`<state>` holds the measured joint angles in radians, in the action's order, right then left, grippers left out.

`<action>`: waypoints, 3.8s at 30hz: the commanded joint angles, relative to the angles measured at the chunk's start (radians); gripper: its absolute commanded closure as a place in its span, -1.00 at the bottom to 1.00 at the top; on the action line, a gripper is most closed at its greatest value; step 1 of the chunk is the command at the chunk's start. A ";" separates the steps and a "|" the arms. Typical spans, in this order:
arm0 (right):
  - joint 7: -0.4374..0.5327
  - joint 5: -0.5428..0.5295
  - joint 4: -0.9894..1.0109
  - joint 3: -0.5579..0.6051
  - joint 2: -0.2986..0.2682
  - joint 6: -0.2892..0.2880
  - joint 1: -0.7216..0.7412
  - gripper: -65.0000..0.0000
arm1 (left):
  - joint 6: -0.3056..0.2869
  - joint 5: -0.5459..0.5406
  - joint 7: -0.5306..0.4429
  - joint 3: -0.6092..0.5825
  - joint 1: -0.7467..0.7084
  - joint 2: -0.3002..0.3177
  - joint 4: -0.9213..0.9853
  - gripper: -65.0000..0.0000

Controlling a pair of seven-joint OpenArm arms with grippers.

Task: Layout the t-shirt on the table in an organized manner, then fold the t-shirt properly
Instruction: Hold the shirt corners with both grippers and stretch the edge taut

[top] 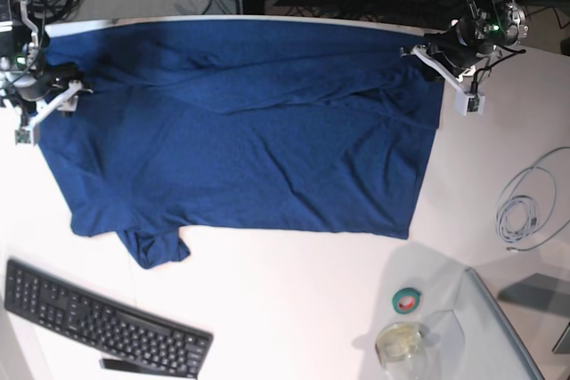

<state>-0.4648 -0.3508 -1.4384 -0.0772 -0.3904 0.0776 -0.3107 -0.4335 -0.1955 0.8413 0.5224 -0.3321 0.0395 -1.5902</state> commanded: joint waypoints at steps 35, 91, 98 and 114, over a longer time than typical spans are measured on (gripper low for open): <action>-0.013 0.006 0.038 -0.132 0.006 0.008 0.038 1.00 | 0.002 -0.008 -0.014 0.064 0.000 0.006 -0.012 1.00; -0.094 0.008 0.004 -0.258 0.080 -0.124 0.074 0.94 | 0.000 -0.009 -0.014 0.084 0.051 0.001 0.096 1.00; -0.151 0.008 -0.015 -0.267 0.084 -0.127 0.072 0.03 | 0.000 -0.011 -0.007 0.092 0.018 0.000 -0.029 1.00; -0.082 0.008 0.043 -0.286 0.112 -0.129 -0.018 0.99 | 0.000 -0.103 -0.014 0.086 0.133 0.003 0.155 1.00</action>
<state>-0.5682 -0.3386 -1.3792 -0.3534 -0.2607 -0.0536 -0.3393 -0.4335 -0.2901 0.8425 0.6052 -0.2016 0.0307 -1.4162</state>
